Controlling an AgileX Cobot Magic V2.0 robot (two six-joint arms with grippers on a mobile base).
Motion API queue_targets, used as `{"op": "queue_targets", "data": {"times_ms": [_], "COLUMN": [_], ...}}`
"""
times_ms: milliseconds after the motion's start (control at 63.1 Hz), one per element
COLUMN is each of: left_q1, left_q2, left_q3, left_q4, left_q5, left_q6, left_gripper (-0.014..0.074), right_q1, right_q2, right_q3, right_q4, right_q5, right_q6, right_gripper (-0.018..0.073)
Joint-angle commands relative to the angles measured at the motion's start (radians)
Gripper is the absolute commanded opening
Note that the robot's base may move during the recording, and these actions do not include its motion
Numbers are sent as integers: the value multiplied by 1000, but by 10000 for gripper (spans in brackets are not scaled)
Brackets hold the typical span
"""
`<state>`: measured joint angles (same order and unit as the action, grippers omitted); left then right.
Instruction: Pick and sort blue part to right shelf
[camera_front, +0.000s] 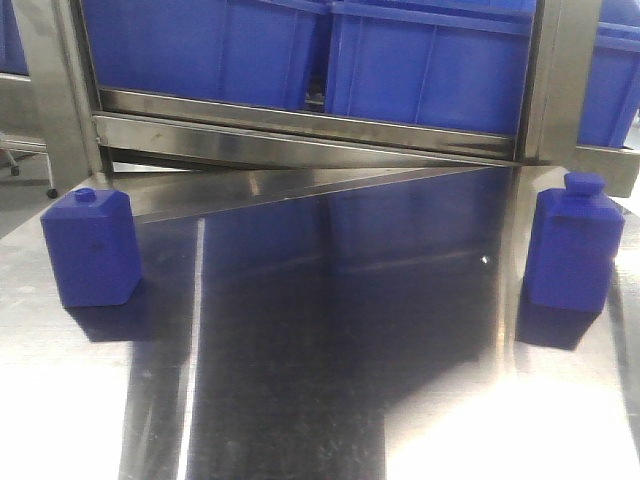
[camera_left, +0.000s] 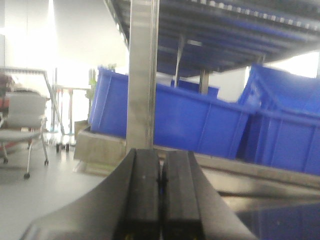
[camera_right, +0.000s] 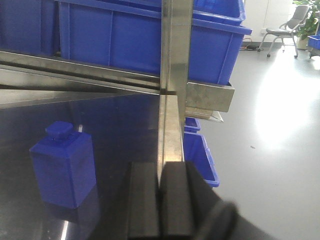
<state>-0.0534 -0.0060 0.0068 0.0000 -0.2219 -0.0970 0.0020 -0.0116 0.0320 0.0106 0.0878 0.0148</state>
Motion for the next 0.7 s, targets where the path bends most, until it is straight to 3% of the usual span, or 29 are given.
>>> {"op": "queue_targets", "data": {"times_ms": [0, 111, 174, 285, 349, 507, 681], "left_q1": [0, 0, 0, 0, 0, 0, 0], "left_q2": [-17, 4, 45, 159, 226, 386, 543], "left_q3": [-41, -189, -311, -505, -572, -688, -720], "left_q4": [0, 43, 76, 68, 51, -82, -281], "left_q5": [-100, 7, 136, 404, 489, 663, 798], "left_q6": [-3, -3, -3, -3, -3, 11, 160], "left_gripper": [124, 124, 124, 128, 129, 216, 469], "right_q1": [-5, -5, -5, -5, -5, -5, -5], "right_q2": [-20, -20, -20, -20, -20, -20, -20], "right_q3": [-22, -22, -22, -22, -22, -22, -22], "right_q4": [3, 3, 3, 3, 3, 3, 3], "right_q5": [-88, -88, -88, -88, -88, -88, -88], "right_q6": [-7, -7, -7, -7, -7, -7, -7], "right_gripper": [43, 43, 43, 43, 43, 43, 43]}}
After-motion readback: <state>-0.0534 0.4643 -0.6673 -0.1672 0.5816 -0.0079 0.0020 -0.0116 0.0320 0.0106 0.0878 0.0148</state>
